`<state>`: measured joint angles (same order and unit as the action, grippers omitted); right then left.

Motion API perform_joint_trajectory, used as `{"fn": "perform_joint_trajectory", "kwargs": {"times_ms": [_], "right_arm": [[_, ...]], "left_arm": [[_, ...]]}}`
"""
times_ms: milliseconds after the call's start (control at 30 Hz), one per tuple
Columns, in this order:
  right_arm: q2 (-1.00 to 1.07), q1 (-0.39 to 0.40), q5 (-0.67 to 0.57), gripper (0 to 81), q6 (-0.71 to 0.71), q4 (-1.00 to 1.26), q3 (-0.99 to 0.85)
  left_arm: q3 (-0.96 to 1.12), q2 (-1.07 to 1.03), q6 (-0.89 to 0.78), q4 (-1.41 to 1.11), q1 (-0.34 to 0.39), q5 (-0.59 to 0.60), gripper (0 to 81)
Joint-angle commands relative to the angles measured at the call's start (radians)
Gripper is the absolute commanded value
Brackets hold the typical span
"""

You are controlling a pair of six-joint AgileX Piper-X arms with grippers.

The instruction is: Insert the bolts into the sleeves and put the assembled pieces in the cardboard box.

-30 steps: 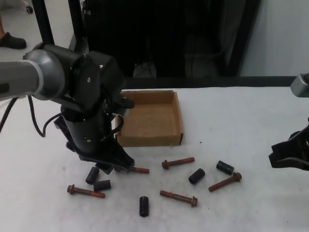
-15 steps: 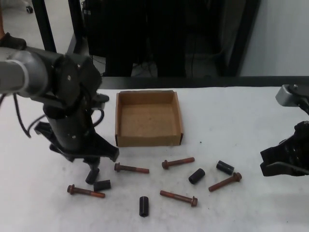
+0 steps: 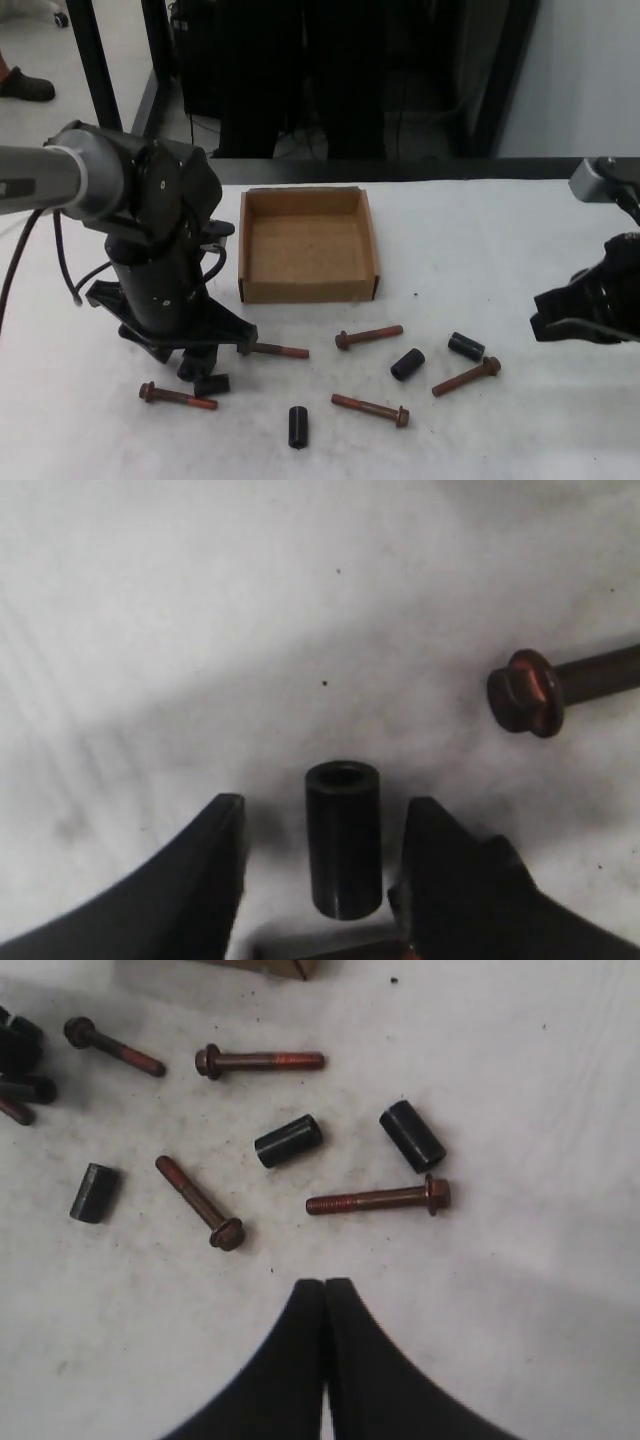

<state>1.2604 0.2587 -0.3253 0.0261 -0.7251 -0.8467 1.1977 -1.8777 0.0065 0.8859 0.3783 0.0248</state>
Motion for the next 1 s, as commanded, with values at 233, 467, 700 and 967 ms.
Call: {"fn": "perform_joint_trajectory", "kwargs": {"times_ms": [233,467,700,967], "right_arm": [[0.121,0.003,-0.013,0.2,0.012,0.003,-0.016],[0.273,0.030,-0.117,0.2,-0.070,-0.038,-0.107],[0.338,0.121,-0.152,0.2,-0.508,-0.136,-0.231],[0.362,0.165,-0.030,0.2,-0.822,-0.051,-0.284]], "left_arm": [[0.006,-0.043,0.004,0.015,0.004,0.075,0.6],[0.006,-0.043,0.004,-0.005,0.004,0.083,0.8],[0.006,-0.043,-0.006,0.015,0.004,0.164,0.8],[0.006,-0.043,0.031,0.054,0.004,0.164,0.8]]}}
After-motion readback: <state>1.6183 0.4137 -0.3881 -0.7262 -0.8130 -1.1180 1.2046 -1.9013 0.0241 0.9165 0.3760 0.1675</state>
